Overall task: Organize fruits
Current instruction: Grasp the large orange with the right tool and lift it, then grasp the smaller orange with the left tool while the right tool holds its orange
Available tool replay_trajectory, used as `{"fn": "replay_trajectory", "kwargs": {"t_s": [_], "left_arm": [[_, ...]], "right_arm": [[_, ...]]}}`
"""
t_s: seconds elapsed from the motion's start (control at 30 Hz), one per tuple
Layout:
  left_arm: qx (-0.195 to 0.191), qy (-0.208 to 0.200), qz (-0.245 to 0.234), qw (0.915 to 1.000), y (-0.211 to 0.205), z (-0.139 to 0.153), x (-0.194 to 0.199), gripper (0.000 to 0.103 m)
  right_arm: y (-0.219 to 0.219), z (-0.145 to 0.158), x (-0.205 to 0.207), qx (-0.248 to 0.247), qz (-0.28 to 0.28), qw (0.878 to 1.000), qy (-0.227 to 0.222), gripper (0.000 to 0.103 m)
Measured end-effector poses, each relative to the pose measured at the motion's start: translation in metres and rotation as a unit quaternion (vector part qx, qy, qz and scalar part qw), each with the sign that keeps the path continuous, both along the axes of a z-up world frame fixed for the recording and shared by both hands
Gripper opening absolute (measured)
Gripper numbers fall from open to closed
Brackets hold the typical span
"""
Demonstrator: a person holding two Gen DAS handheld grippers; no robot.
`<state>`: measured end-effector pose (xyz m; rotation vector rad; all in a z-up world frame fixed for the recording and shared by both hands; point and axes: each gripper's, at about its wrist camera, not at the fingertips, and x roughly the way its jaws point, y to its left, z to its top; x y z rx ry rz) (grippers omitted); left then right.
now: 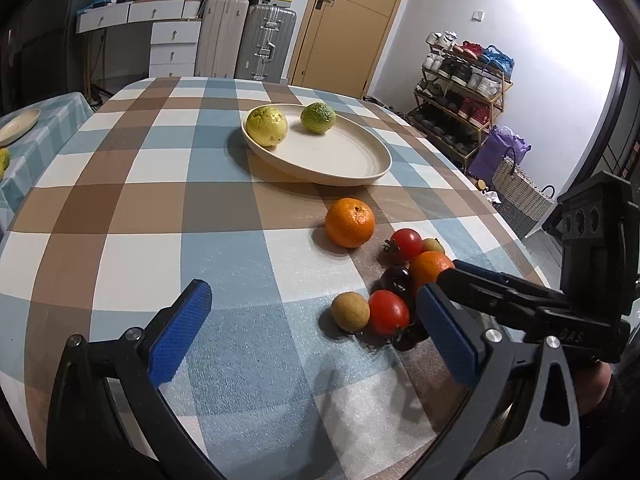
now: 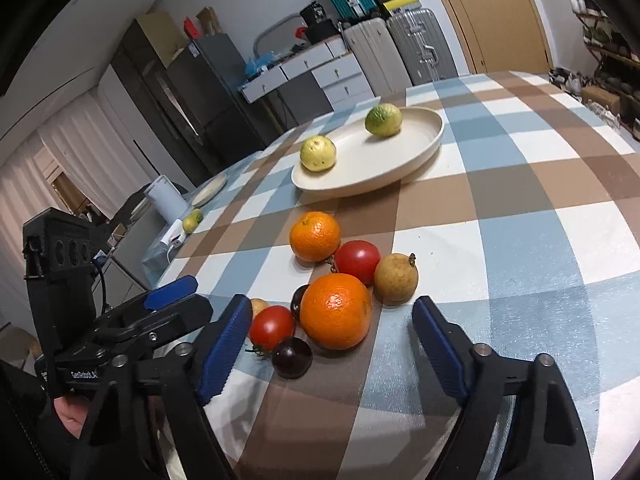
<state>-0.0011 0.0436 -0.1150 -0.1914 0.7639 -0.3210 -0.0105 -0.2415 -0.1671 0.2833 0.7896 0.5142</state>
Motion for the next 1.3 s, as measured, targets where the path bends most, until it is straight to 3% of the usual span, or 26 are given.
{"fn": "replay_trajectory", "kwargs": {"t_s": [0.27, 0.3, 0.7, 0.9, 1.3], "left_arm": [[-0.003, -0.001, -0.003, 1.0000, 0.001, 0.002, 0.006, 0.102], [-0.004, 0.000, -0.002, 1.0000, 0.001, 0.002, 0.006, 0.102], [-0.002, 0.002, -0.007, 1.0000, 0.000, 0.009, 0.020, 0.102], [0.006, 0.008, -0.036, 0.9993, -0.014, 0.013, 0.045, 0.102], [-0.015, 0.065, -0.091, 0.9936, -0.032, -0.006, 0.104, 0.102]], "right_arm": [[0.002, -0.009, 0.008, 0.002, 0.007, 1.000, 0.029, 0.048], [0.001, -0.010, 0.009, 0.004, 0.009, 0.999, 0.034, 0.041], [-0.006, -0.001, -0.003, 0.029, 0.014, 0.999, -0.001, 0.039], [-0.017, 0.013, -0.003, 0.041, 0.013, 0.999, -0.028, 0.039], [-0.045, 0.032, 0.015, 0.049, 0.000, 0.998, -0.049, 0.039]]}}
